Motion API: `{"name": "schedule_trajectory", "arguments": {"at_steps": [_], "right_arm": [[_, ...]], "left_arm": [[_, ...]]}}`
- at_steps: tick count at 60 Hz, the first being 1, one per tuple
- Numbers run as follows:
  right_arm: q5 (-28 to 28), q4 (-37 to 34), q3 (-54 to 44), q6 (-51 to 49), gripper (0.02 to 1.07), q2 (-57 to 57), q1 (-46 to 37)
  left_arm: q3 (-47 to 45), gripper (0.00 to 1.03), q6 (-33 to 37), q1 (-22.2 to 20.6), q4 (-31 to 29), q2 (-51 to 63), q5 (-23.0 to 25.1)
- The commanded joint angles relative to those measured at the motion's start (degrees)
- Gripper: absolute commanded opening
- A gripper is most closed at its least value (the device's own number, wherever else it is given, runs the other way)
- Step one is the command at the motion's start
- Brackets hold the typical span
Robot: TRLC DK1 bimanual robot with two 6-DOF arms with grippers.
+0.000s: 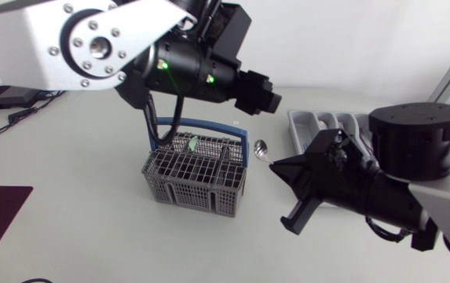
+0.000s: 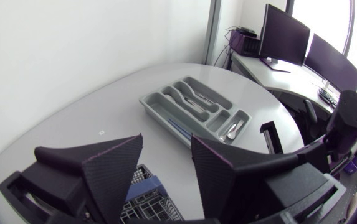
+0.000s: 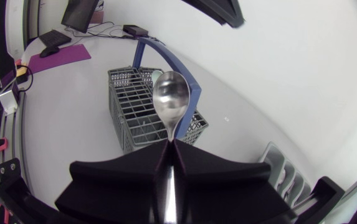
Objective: Unload the cutlery basket into the drawer organizer.
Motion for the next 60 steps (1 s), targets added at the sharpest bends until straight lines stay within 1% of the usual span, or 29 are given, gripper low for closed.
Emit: {"name": "schedule_trajectory", "arguments": {"at_steps": [1,4,8,9,11,12,13,19,21,29,32,35,42,48,53,60], "right_arm": [[-3.9,-2.3,0.0,-2.7,0.07,-1.6,-5.0],[-7.3,-3.8,0.1,-4.4,0.07,-2.1,-8.4],[-12.6,-6.2,0.0,-8.3,0.08,-3.0,-14.5],[-12.6,-6.2,0.0,-8.3,0.08,-3.0,-14.5],[-17.5,-8.4,0.0,-11.7,0.07,-3.1,-19.7],[-18.7,-8.7,-0.1,-12.8,0.07,-3.1,-21.3],[-19.8,-9.2,-0.2,-13.9,0.07,-3.1,-22.8],[-26.1,-11.8,-0.5,-20.4,0.07,-2.4,-30.4],[-28.4,-13.0,-0.4,-22.8,0.07,-2.1,-33.0],[-35.3,-16.2,-0.6,-33.8,0.07,1.6,-42.9],[-36.8,-16.8,-0.8,-37.6,0.07,3.6,-45.6],[-37.7,-17.3,-0.7,-40.9,0.08,5.6,-47.6],[-39.4,-18.3,-0.2,-49.4,0.08,10.5,-52.5],[-39.8,-18.5,1.1,-55.7,0.07,16.0,-56.0],[-39.9,-20.2,3.4,-62.3,0.07,21.4,-59.2],[-39.9,-21.5,6.9,-68.4,0.07,27.0,-62.3]], "left_arm": [[2.1,0.75,-0.2,1.8,0.1,-3.2,0.7],[2.0,0.75,0.3,3.0,-0.3,-4.0,0.8],[1.4,0.81,1.6,4.9,-1.0,-5.5,0.8],[1.4,0.81,1.6,4.9,-1.0,-5.5,0.8],[1.0,0.81,2.7,5.8,-1.7,-6.2,1.3],[0.6,0.81,3.6,6.6,-2.2,-6.5,1.4],[0.2,0.85,4.2,7.3,-2.5,-6.9,1.5],[-1.3,0.87,6.4,9.1,-4.6,-7.7,2.2],[-2.1,0.9,6.8,9.7,-4.6,-8.2,2.3],[-4.9,0.92,9.8,10.6,-5.7,-9.7,2.6],[-6.3,0.93,11.0,10.7,-5.7,-10.2,2.6],[-7.4,0.97,11.8,10.6,-5.9,-10.4,2.6],[-10.4,0.97,13.6,10.2,-6.0,-11.2,2.6],[-12.4,0.97,14.8,10.2,-6.0,-11.7,2.6],[-14.4,0.98,16.5,10.2,-6.0,-12.1,2.5],[-17.1,0.98,18.7,10.1,-5.3,-12.5,2.5]]}}
